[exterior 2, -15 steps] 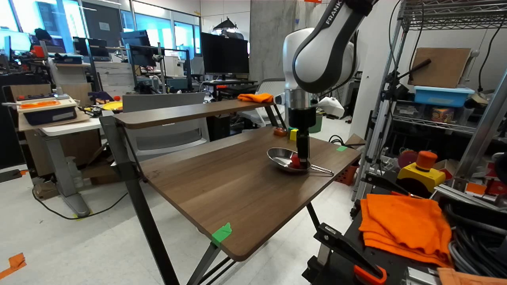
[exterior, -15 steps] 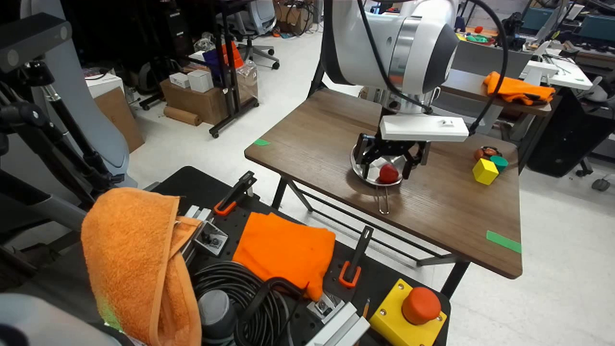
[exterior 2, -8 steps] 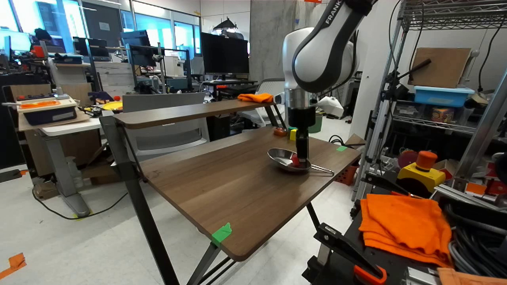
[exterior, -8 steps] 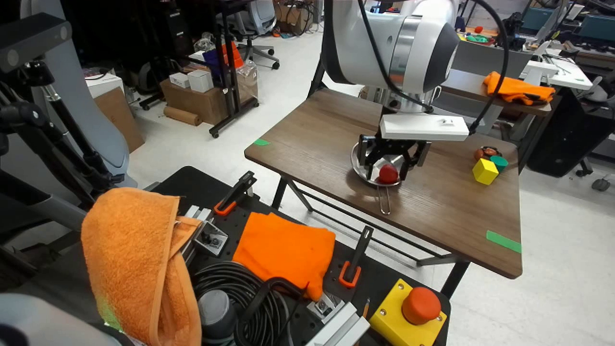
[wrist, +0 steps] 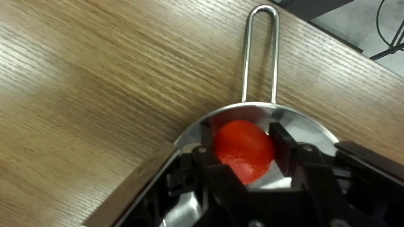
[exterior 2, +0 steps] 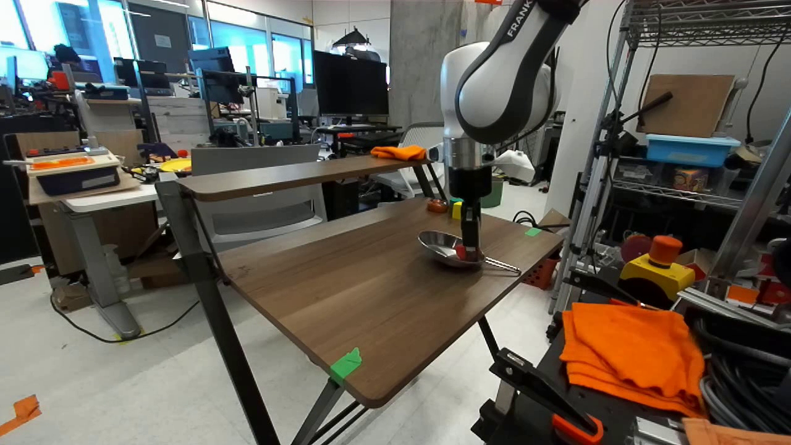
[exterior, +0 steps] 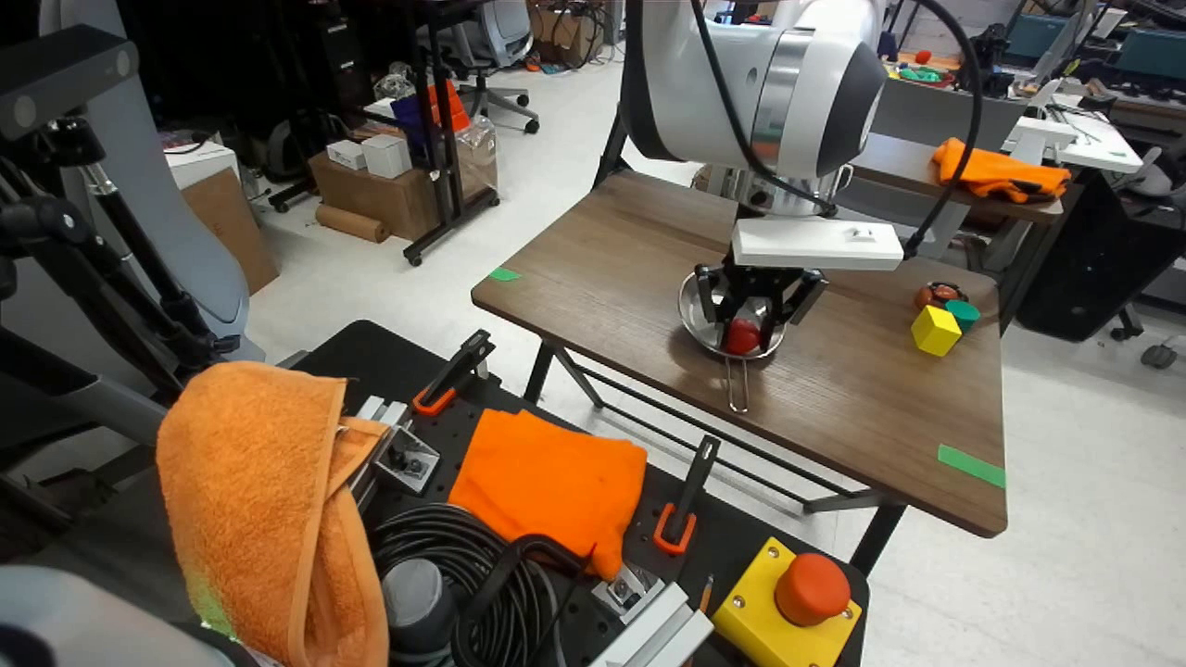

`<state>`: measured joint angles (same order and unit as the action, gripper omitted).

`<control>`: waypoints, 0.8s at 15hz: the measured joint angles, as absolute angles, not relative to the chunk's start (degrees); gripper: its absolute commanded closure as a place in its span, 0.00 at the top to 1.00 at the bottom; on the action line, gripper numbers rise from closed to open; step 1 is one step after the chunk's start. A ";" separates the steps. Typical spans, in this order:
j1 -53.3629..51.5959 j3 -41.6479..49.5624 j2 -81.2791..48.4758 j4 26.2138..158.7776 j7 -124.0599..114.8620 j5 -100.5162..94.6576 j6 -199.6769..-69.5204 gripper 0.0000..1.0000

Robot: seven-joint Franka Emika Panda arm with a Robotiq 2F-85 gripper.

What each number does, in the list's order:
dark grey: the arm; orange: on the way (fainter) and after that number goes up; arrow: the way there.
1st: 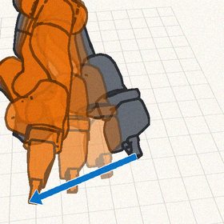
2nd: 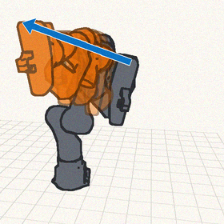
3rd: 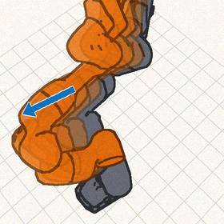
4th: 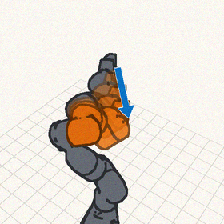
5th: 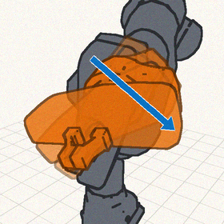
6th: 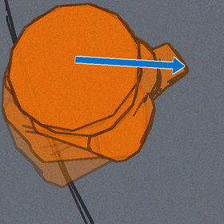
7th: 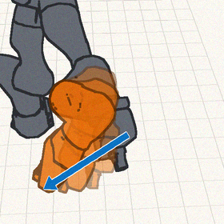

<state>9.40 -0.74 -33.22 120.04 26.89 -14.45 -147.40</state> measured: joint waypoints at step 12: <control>8.08 -0.72 -31.92 119.97 24.16 -14.41 -148.24 0.22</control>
<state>8.08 -0.72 -31.92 119.97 24.16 -14.41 -148.24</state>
